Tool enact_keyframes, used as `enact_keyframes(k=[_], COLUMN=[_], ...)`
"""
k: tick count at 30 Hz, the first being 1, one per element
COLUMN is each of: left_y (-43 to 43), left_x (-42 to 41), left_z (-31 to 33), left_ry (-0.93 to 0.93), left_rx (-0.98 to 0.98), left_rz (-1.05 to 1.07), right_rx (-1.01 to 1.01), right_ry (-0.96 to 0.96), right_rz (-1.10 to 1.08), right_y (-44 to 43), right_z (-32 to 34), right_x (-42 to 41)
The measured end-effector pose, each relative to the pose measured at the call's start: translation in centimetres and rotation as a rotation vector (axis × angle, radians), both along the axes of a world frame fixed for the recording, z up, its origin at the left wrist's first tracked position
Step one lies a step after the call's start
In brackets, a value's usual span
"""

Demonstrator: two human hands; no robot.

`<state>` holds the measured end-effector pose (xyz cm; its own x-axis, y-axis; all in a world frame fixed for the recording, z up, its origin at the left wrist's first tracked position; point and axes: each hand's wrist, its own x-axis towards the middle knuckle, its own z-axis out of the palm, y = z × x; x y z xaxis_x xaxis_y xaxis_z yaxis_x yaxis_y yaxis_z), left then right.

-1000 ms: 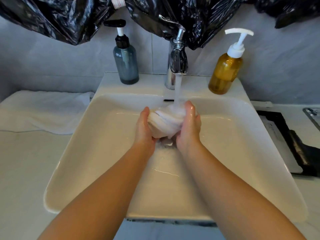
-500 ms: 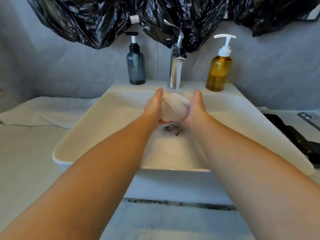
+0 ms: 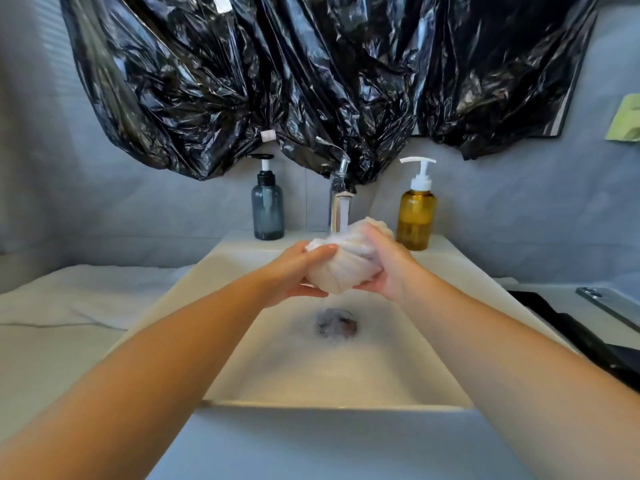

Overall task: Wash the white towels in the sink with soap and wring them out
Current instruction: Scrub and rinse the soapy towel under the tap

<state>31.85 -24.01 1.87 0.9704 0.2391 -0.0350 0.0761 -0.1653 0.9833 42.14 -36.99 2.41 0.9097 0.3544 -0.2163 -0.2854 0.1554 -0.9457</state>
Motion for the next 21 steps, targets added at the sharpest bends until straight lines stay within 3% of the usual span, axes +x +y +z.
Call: enact_keyframes(k=[5,9,13,17,21], left_y=[-0.7,-1.1,-1.1,-1.9,-1.9], left_x=[-0.1,0.2,0.6,0.8,0.7], left_z=[-1.8,-2.3,-2.4,-2.7,-2.6], left_ry=[-0.05,-0.065,-0.055,-0.138,-0.216], left_rx=[0.135,0.203,0.67,0.506,0.334], left_rz=[-0.03,0.023,0.128,0.109,0.137], right_rx=[-0.095,-0.139,-0.218,-0.194,-0.067], right_ry=[-0.222,-0.255,-0.341,-0.352,-0.306], right_rz=[0.073,0.045,-0.019,0.0,0.177], right_y=[-0.5,-0.5,-0.4,-0.7,-1.6], right_z=[-0.8,-1.4,-1.0,-0.5,0.3], right_x=[0.2,0.1,-0.3,-0.7,-0.4])
